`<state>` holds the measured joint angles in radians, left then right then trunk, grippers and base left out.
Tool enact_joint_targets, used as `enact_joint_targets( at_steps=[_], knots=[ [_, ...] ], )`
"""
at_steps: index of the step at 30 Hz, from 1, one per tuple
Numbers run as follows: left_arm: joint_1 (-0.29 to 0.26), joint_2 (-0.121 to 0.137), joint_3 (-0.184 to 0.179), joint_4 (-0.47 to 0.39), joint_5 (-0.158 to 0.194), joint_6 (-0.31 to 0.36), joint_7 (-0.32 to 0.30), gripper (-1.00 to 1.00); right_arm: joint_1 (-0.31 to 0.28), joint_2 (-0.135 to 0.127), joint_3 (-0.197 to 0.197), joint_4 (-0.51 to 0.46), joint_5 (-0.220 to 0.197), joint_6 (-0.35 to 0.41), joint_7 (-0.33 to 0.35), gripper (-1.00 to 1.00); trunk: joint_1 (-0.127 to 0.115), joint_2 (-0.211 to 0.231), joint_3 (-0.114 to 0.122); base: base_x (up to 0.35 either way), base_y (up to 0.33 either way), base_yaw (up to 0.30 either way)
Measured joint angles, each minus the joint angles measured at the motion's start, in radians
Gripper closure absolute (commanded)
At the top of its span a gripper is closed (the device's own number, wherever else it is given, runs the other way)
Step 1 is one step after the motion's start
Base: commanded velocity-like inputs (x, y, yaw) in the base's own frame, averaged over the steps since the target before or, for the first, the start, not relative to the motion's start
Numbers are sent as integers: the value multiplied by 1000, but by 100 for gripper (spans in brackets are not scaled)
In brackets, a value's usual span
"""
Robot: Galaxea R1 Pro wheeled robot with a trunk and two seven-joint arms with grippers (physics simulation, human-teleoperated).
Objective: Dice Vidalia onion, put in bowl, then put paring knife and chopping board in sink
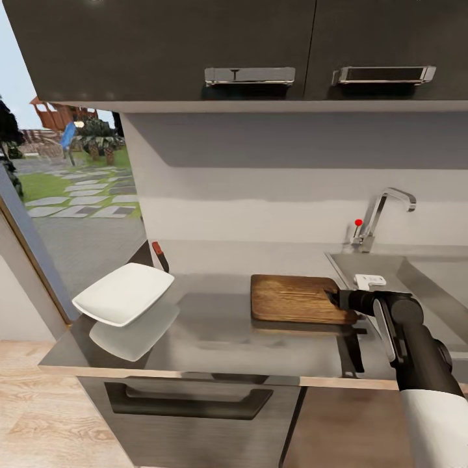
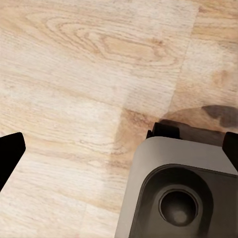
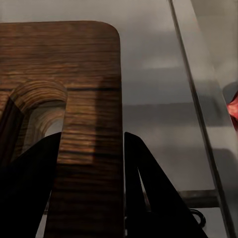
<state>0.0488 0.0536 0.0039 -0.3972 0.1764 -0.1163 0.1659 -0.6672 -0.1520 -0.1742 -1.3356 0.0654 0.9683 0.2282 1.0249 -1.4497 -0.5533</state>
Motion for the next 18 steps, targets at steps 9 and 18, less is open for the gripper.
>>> enact_joint_targets(
  at_steps=[9,18],
  knots=[
    [0,0,0,0,0,0,0,-100,1,1,2,18,-4,1,1,-100,0,0,0,0,0,0],
    [0,0,0,0,0,0,0,-100,0,1,2,18,-17,-1,5,-100,0,0,0,0,0,0]
  ],
)
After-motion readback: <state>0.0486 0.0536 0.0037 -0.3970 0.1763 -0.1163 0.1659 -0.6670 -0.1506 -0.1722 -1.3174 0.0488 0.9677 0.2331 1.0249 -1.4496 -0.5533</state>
